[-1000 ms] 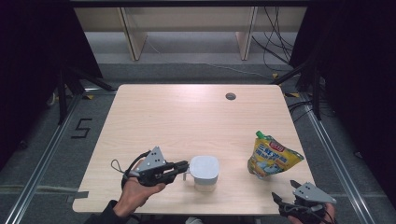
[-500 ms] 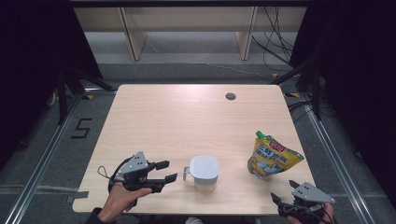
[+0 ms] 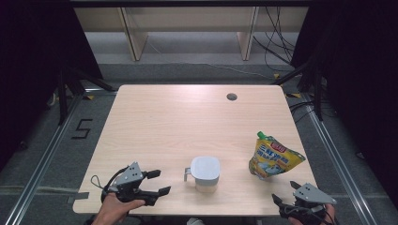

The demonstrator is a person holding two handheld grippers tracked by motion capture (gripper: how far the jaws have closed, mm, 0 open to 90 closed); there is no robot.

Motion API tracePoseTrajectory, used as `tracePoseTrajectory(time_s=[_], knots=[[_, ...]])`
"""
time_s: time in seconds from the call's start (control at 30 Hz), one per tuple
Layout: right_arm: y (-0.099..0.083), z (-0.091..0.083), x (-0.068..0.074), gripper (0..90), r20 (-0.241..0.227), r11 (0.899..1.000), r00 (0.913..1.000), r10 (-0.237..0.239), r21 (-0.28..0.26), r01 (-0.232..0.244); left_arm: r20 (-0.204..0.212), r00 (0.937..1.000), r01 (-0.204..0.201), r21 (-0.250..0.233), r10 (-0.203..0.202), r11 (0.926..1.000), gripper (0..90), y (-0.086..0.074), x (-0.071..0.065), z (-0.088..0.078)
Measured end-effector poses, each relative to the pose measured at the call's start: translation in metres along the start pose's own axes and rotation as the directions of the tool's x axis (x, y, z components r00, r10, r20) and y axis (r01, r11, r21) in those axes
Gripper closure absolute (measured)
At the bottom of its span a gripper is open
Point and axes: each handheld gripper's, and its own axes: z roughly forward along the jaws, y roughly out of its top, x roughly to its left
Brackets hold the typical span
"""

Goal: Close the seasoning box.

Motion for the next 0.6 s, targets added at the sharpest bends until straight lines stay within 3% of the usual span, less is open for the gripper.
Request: tracePoseTrajectory(time_s=[0.07,0.1,0.13,0.17,0.3,0.43,0.47,0.53,0.6], knots=[[0.000,-0.001,0.001,23.0,0.002,1.000,1.0000,0.002,0.012,-0.002,-0.004,0.9999,-0.017,0.015,0.017,0.9997,27.4,-0.005,-0.001,-0.002],[0.000,-0.001,0.001,23.0,-0.009,1.000,0.9999,0.012,0.021,-0.011,-0.008,1.0000,-0.002,0.022,0.002,0.9998,27.2,-0.008,-0.003,-0.003],[0.000,-0.001,0.002,23.1,-0.009,1.000,0.9999,0.012,0.021,-0.012,-0.017,0.9997,-0.019,0.040,0.020,0.9990,27.0,-0.010,-0.002,-0.005],[0.000,-0.001,0.002,23.0,-0.008,1.000,0.9999,0.010,0.020,-0.010,-0.013,0.9999,-0.002,0.028,0.003,0.9996,26.8,-0.012,-0.004,-0.005],[0.000,0.001,0.001,23.1,-0.006,1.000,0.9999,-0.009,0.007,0.009,-0.032,0.9993,-0.019,0.059,0.021,0.9981,26.3,-0.019,-0.007,-0.008],[0.001,0.000,0.002,23.1,-0.010,1.000,0.9999,0.002,0.021,-0.002,-0.022,0.9997,-0.012,0.076,0.014,0.9970,26.1,-0.027,-0.013,-0.003],[0.001,0.000,0.002,23.1,0.004,1.000,0.9999,-0.016,0.010,0.016,-0.024,0.9994,-0.023,0.098,0.025,0.9949,26.0,-0.028,-0.013,-0.003],[0.001,0.000,0.003,23.0,-0.030,1.000,0.9995,0.008,0.022,-0.007,-0.027,0.9988,-0.037,0.120,0.041,0.9921,26.0,-0.029,-0.013,-0.002],[0.001,0.000,0.003,23.1,0.000,1.000,0.9998,-0.018,0.012,0.018,-0.028,0.9986,-0.041,0.098,0.044,0.9944,26.0,-0.031,-0.013,0.001]])
